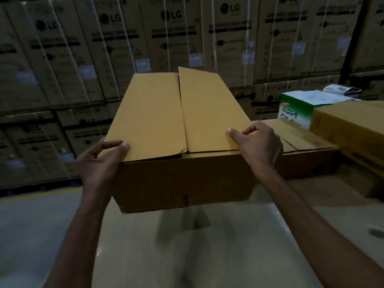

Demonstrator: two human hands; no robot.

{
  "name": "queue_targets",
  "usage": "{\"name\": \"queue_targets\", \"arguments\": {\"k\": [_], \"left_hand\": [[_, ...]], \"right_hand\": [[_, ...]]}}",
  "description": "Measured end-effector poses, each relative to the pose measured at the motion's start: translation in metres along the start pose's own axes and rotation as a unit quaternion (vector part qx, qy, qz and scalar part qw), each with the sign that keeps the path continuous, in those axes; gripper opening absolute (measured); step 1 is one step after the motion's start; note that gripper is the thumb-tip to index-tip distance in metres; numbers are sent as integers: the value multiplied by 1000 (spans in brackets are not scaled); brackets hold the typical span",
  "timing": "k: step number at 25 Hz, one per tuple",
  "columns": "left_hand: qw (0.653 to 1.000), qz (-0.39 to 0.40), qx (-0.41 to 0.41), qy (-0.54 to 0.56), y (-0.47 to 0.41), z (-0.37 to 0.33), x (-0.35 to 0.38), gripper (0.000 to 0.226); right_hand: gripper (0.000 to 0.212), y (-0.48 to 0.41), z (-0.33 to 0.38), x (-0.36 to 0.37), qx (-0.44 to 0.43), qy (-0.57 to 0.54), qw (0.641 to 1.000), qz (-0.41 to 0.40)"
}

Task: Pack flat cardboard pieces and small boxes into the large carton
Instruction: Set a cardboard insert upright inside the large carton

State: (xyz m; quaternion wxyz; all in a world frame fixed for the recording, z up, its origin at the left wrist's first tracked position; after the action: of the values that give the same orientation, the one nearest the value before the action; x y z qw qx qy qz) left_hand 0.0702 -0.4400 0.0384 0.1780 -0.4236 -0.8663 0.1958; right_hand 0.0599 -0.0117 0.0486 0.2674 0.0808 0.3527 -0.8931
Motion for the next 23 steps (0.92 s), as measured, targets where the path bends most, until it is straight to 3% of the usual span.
{"name": "queue_targets", "arguments": {"k": [7, 11, 14, 17, 20, 23], "left_hand": [[996, 26, -79, -40, -19, 84, -119, 11], [985, 29, -154, -65, 17, 140, -144, 9], [981, 66, -154, -99, 24, 156, -144, 12], [973, 108, -128, -161, 15, 148, -134, 12], [926, 174, -49, -333, 9, 134, -114, 31], [895, 259, 65, -357, 31, 98, -69, 44]], "right_hand": [[46, 127, 9, 58, 57, 3, 998, 41], [48, 167, -7, 67, 67, 30, 995, 64], [43, 180, -21, 62, 71, 84, 991, 74], [43, 184, -21, 67, 28, 151, 980, 131], [54, 194, 6, 84, -84, 202, 955, 202], [61, 216, 58, 104, -209, 134, 929, 276]]}}
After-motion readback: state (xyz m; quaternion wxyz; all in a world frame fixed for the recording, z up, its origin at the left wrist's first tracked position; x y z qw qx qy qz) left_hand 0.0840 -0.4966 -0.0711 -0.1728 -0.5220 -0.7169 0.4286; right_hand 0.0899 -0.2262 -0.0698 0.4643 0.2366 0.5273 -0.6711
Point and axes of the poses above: each hand's wrist, its own y-axis away from the middle knuckle, its own x-axis out of the palm, z = x × y, the point moved 10 cm from there along -y, towards the middle knuckle, and after that the axes turned 8 degrees about -z, right-handed, at the moved point
